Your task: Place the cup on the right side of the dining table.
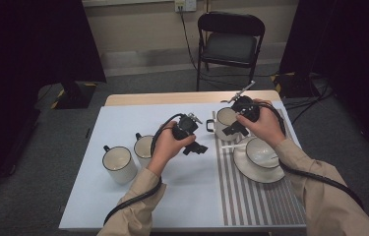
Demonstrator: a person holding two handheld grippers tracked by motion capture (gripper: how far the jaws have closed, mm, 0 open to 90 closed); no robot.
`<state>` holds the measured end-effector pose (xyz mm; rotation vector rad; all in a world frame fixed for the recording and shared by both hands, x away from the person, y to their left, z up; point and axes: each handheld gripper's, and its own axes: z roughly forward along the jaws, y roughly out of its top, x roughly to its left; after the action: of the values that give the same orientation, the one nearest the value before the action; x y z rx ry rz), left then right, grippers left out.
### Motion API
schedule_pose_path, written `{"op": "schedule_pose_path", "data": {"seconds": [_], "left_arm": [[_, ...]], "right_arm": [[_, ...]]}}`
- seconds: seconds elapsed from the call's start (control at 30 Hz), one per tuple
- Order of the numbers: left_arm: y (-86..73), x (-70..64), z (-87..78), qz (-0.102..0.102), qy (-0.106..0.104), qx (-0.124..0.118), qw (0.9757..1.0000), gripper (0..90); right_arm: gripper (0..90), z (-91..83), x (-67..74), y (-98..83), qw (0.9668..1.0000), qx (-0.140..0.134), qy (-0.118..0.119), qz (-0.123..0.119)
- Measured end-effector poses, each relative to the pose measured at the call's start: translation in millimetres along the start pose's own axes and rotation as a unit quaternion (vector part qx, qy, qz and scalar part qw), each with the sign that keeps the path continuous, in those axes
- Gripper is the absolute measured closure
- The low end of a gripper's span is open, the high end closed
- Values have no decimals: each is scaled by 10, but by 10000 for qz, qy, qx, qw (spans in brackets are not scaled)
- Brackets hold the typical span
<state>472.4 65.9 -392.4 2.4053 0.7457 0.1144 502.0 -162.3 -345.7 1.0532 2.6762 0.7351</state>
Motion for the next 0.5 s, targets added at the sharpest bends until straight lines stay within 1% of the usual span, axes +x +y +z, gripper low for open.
{"op": "schedule_pose_path", "data": {"seconds": [0.07,0.1,0.27,0.33,0.43,0.5], "left_arm": [[-16,-12,-14,-13,10,2,10000,193],[-36,-24,-26,-14,-49,1,10000,192],[-73,-38,-53,-13,-38,-32,10000,192],[-83,-46,-56,-44,-47,-42,10000,192],[-112,-54,-62,-4,-48,-21,10000,192],[-125,-61,-63,-22,-45,-22,10000,192]], "right_arm": [[164,-3,23,-5,10000,2,13,-31],[164,-4,41,-8,10000,-22,39,-35],[165,-17,87,-29,10000,-11,29,-42],[164,-18,91,-37,10000,-10,23,-62],[164,-19,95,-64,10000,-23,39,-42],[164,-22,101,-76,10000,-4,37,-35]]}}
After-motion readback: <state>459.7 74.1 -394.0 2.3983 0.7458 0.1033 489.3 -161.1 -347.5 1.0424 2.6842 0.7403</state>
